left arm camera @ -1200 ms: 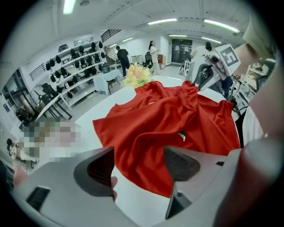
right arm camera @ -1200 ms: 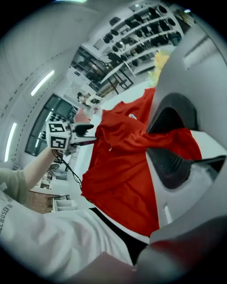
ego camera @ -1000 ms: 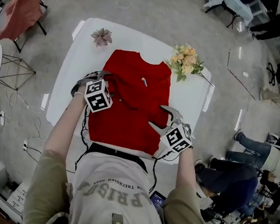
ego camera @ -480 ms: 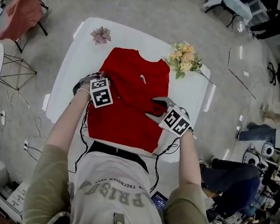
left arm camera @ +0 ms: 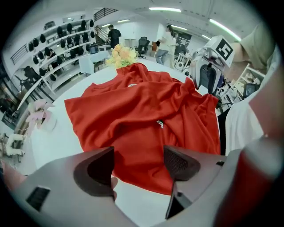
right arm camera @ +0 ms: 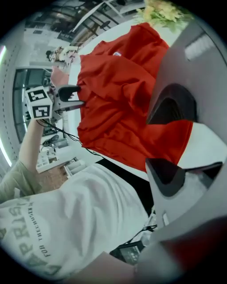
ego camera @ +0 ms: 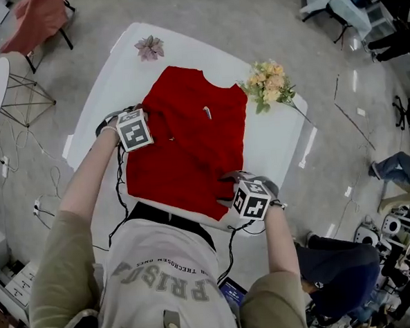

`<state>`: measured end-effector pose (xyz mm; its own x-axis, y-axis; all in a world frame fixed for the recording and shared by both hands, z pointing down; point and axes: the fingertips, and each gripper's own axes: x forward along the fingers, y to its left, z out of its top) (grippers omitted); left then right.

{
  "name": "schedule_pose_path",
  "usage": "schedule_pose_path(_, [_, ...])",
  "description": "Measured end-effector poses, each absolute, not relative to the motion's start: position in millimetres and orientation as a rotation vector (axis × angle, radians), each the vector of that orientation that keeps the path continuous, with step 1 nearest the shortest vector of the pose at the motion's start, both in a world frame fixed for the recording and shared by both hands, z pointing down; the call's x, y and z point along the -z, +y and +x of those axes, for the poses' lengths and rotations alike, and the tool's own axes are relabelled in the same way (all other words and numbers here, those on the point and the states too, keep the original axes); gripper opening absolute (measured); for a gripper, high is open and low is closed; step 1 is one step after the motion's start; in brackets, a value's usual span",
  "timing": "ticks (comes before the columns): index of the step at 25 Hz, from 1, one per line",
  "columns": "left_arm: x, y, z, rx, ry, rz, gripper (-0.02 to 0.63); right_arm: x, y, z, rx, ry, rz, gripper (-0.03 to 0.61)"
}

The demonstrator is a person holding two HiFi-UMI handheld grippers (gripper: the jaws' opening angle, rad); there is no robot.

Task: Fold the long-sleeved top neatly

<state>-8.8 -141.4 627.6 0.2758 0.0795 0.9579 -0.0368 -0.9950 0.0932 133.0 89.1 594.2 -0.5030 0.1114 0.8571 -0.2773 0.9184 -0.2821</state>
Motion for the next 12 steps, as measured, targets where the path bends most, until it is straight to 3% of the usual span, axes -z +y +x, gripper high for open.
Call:
schedule_pose_path(6, [-591.5, -142.4, -0.1, -1.776, -0.026, 2.582, 0.356, -547.6, 8.0, 143.6, -0.545, -2.296, 0.660, 0.239])
schedule_pose_path(12, [-591.5, -125.9, 32.9, -1.797, 0.084, 2.640, 0.356, -579.5, 40.6, 100.4, -0.575, -2.178, 0.281, 0.241])
